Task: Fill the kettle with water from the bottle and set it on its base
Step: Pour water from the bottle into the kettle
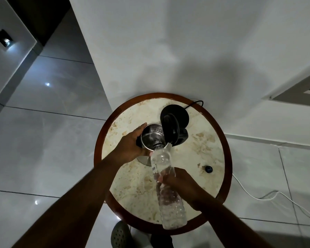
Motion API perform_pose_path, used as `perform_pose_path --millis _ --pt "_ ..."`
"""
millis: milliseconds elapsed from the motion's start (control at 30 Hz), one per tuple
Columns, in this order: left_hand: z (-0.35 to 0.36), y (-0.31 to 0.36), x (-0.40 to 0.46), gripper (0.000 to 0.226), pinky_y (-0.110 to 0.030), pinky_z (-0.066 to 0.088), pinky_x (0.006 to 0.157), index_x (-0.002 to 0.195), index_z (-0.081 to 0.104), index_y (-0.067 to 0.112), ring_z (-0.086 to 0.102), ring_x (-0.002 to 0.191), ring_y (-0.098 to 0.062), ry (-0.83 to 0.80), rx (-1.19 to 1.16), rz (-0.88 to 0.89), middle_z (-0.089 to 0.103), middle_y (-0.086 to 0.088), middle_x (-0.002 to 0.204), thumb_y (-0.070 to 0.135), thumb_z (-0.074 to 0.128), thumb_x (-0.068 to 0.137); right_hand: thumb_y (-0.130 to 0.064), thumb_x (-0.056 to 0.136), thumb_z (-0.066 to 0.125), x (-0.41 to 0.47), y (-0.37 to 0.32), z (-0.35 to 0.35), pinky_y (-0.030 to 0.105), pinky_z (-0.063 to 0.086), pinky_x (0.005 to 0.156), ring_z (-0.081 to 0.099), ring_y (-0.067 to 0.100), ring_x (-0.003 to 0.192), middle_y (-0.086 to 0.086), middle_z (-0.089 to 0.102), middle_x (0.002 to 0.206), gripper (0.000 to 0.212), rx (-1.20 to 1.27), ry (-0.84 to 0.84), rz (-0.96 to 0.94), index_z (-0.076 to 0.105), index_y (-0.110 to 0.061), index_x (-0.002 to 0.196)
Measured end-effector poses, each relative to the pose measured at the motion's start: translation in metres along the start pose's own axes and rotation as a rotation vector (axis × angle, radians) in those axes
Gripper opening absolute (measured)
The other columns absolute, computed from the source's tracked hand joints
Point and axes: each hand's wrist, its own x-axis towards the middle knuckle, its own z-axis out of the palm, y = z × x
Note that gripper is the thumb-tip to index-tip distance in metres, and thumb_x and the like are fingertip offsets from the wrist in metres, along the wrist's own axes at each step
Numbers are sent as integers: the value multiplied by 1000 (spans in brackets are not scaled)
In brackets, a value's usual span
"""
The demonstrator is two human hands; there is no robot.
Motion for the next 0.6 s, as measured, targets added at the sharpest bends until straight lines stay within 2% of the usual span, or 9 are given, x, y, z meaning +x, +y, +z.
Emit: perform_pose_path --millis 100,133,200,233,300,433,533,600 --pt "1 0 1 110 -27 38 105 152 27 30 41 138 -21 -2 -21 -5 44 2 152 11 89 64 -42 74 69 0 2 -2 55 51 88 69 36 90 26 69 99 46 1 -32 5 66 -3 99" --pt "1 0 1 110 -28 38 105 152 27 30 41 138 -22 -4 -22 -5 44 2 152 11 89 64 -42 75 69 0 2 -3 54 52 88 69 34 91 26 69 100 43 -13 -41 6 67 -6 99" --pt "1 0 0 109 -30 39 106 152 27 29 42 137 -22 -11 -32 -7 45 1 151 10 89 65 -40 76 70 1 4 -7 46 57 82 71 24 87 18 72 97 32 -42 -58 15 70 -15 96" --pt "0 1 0 109 -31 40 106 152 27 29 42 137 -22 -13 -38 -8 46 1 151 10 89 64 -39 76 71 2 4 -8 38 60 77 72 20 87 11 74 96 27 -53 -77 20 70 -21 96" --pt "0 1 -1 110 -29 41 105 153 27 29 44 135 -20 -15 -40 -8 48 2 149 11 90 63 -35 74 74 4 6 -8 27 58 71 72 15 88 2 75 98 25 -76 -94 37 69 -28 98" --pt "-1 2 -1 112 -28 41 106 152 28 29 44 135 -18 -14 -57 -12 49 3 148 11 91 61 -31 68 79 13 14 -5 33 60 76 72 15 89 -1 75 98 34 -110 -62 73 65 -33 98" --pt "-2 1 -1 113 -28 41 106 153 28 29 44 135 -18 -27 -61 -10 49 3 148 14 91 61 -34 67 79 17 19 -5 32 58 83 71 9 90 -6 74 100 38 -157 -51 72 63 -36 100" --pt "-2 1 -1 112 -28 40 107 153 27 29 43 135 -17 -33 -51 -8 48 4 149 15 91 61 -35 66 79 18 19 -5 31 58 81 71 9 88 -5 74 97 34 -171 -42 79 64 -35 96"
